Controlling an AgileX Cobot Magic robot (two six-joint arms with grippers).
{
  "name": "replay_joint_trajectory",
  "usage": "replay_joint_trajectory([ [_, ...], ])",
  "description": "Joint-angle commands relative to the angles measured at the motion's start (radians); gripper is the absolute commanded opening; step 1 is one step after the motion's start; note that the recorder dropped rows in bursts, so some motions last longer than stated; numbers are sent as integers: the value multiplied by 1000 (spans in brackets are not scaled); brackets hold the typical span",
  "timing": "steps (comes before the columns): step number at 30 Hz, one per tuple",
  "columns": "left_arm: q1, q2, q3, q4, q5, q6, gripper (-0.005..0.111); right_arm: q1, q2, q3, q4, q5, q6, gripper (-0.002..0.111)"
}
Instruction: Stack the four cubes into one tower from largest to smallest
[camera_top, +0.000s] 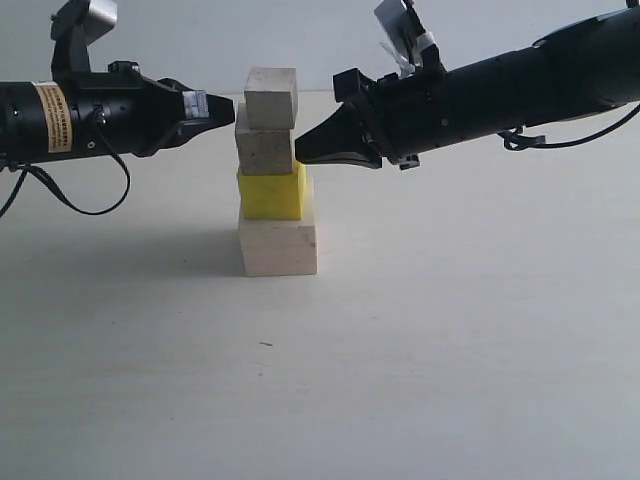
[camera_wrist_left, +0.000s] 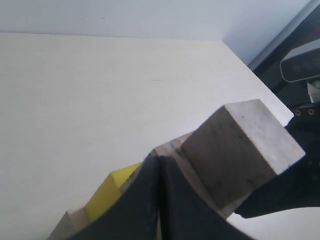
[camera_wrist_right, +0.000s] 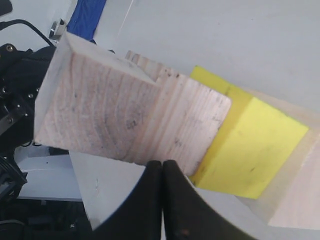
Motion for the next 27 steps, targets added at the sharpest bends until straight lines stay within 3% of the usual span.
replay_joint_trajectory([
  [1, 0, 6, -9, 6, -10, -12, 0, 1, -5, -1, -8, -1, -3, 0],
  [27, 0, 16, -9, 6, -23, -12, 0, 1, -5, -1, -16, 1, -24, 0],
])
